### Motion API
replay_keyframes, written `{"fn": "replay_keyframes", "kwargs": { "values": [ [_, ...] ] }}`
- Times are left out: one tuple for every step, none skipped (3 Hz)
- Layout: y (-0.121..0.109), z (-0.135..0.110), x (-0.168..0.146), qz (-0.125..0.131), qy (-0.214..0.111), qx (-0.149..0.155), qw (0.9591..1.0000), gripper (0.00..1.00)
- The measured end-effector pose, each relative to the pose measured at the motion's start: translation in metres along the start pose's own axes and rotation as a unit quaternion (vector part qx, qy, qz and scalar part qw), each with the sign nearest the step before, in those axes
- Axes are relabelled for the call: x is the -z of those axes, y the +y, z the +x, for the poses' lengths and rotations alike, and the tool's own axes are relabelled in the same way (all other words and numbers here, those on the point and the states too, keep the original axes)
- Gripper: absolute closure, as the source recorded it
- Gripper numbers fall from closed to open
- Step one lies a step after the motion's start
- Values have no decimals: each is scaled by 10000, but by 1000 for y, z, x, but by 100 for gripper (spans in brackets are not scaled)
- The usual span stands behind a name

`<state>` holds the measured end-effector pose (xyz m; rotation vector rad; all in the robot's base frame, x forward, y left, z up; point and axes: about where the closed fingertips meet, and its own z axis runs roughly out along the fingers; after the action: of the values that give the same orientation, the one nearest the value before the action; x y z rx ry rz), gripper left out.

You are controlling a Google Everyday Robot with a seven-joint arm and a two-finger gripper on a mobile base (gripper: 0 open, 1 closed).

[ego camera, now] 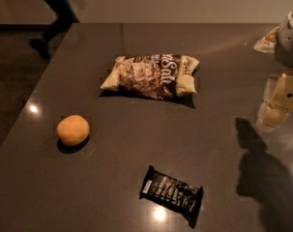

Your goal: Move rxbar chocolate near brown chip bag

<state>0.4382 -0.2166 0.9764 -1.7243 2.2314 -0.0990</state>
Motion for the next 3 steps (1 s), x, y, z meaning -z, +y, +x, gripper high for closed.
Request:
{"fn": "replay_keyframes", "kwargs": {
  "values": [
    [0, 0, 0, 1, 0, 0, 10000, 0],
    [5, -3, 2, -26, -38, -25, 10000, 0],
    [26, -11, -4, -100, -283, -12, 9995, 0]
  ]
}}
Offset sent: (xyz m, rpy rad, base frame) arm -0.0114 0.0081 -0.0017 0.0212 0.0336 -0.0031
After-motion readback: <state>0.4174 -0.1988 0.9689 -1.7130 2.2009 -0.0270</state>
